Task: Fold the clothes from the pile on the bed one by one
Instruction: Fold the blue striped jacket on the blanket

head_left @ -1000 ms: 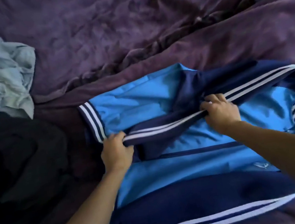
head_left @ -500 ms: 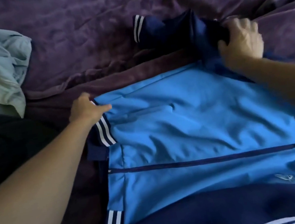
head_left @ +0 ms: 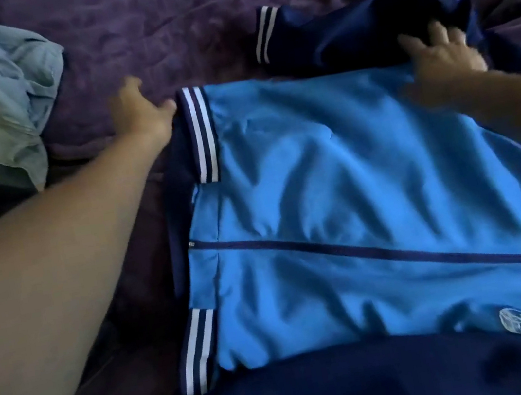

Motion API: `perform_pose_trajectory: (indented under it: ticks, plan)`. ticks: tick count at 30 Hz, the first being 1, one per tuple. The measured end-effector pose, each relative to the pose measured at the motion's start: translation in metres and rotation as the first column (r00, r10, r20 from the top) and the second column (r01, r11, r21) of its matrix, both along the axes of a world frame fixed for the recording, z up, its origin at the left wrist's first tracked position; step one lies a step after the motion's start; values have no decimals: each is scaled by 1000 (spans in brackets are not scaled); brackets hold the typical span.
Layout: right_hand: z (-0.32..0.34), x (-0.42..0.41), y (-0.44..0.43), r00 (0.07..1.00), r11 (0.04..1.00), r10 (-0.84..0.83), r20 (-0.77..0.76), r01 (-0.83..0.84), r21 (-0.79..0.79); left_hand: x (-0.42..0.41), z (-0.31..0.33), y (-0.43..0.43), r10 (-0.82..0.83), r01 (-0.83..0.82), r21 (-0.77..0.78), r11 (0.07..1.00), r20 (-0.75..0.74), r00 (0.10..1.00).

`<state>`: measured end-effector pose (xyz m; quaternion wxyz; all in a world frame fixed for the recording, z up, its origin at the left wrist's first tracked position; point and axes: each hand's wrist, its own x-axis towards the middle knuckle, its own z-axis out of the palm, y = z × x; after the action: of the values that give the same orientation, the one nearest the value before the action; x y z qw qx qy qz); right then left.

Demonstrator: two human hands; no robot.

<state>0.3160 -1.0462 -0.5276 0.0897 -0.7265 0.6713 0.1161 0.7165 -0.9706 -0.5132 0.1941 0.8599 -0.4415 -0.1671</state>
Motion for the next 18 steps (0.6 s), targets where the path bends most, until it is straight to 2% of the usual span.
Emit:
perform_pose_trajectory:
  ticks: [2, 4, 6, 9, 13, 16, 18]
  plan:
    - [3, 10, 18, 992, 994, 88, 85, -83, -67, -4, -14, 32, 30, -20, 102, 995, -101, 994]
    - [-6, 18, 55, 976, 984, 170, 132, -161, -83, -11, -29, 74, 26, -1, 194, 981, -125, 992]
    - [-24, 20, 107, 968, 977, 207, 140, -211, 10, -22, -41, 118, -44, 59, 186, 981, -82, 996]
    - [-42, 14, 187, 972, 974, 148, 182, -175, 142, -38, -47, 184, -70, 84, 179, 980, -83, 994]
    - [-26, 8, 281, 949, 988, 59, 309, -99, 115, -51, -35, 277, 9, 32, 275, 961, -148, 989]
    - [2, 16, 347, 906, 977, 151, 396, -197, 78, -58, -19, 336, 38, 34, 300, 953, -232, 972]
    - [15, 23, 387, 888, 951, 197, 415, -277, 140, -58, -9, 360, 33, 58, 272, 961, -318, 947]
